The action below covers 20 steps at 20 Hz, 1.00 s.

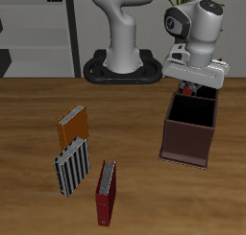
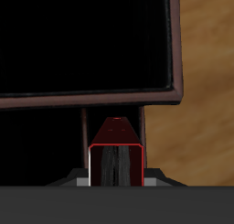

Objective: Place the right red book into the left desk caddy's front compartment

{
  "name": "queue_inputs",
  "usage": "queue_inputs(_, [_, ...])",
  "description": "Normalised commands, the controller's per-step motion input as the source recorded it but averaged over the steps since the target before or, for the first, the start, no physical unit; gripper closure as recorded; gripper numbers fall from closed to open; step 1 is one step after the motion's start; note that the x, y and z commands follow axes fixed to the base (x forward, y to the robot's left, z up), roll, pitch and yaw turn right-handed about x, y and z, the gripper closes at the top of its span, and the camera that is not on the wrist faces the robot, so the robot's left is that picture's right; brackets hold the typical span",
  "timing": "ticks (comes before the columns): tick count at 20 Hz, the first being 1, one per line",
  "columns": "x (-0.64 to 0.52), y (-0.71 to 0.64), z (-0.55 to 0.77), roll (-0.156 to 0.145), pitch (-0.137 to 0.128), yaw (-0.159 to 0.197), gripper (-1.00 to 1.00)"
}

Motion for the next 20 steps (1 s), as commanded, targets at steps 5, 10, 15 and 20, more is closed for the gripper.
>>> queue_inputs(5, [0.07,0.00,-0.20,0.000,0.029,0.034,1.00])
queue_inputs(10, [-0.11,0.16,-0.06,0.061,-0.021,0.119,-1.00])
queue_inputs(15, [0.06,-0.12,-0.05,0.007,0.052,-0.002,-1.00])
queue_inputs(20, [0.01,-0.14,0.03,-0.026,-0.003,0.006,-1.00])
